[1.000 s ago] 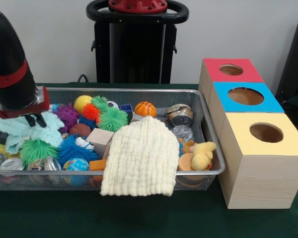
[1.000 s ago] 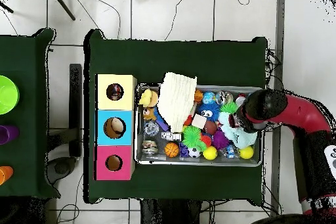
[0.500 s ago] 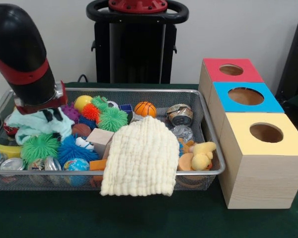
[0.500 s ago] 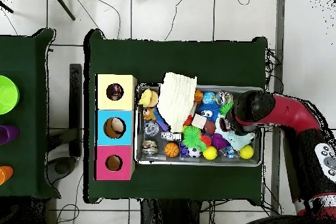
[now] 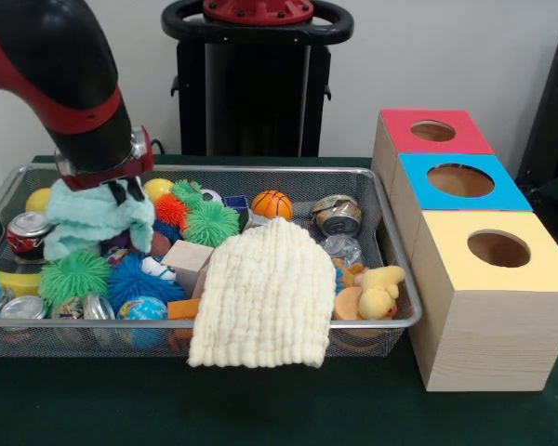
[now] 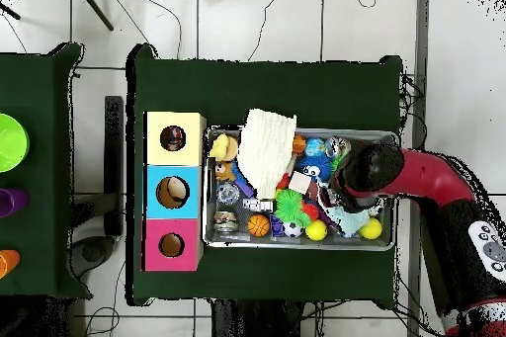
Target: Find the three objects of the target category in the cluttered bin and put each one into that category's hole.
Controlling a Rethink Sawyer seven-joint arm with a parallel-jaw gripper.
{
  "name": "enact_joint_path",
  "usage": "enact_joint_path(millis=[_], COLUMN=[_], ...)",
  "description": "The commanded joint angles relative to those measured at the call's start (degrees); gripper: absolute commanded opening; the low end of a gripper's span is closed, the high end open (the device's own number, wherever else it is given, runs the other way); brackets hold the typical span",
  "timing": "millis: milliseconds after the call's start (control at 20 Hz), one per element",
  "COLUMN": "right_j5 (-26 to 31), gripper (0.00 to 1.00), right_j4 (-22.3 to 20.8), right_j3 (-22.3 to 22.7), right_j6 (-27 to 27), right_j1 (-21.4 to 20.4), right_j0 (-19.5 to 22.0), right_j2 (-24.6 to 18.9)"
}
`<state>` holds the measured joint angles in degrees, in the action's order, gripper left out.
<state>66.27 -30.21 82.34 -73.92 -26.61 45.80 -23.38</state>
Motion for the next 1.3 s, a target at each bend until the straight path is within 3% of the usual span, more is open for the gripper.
enact_joint_path(millis=[50,350,850,1300], right_j5=[-6.92,-9.8,-16.12,-19.4], gripper=[0.0,0.0,0.0,0.0], right_j4=[2.15,2.73,4.44,7.25], right_j3=[9.91,11.15,10.94,14.28], right_j6=[-6.67,-7.64,-8.75,-14.01], right_j1=[-1.82,-1.97,1.27,-0.84], right_j0=[-1.1,-1.55,-1.79,-5.11], right_j2=[0.55,1.03,0.92,3.43])
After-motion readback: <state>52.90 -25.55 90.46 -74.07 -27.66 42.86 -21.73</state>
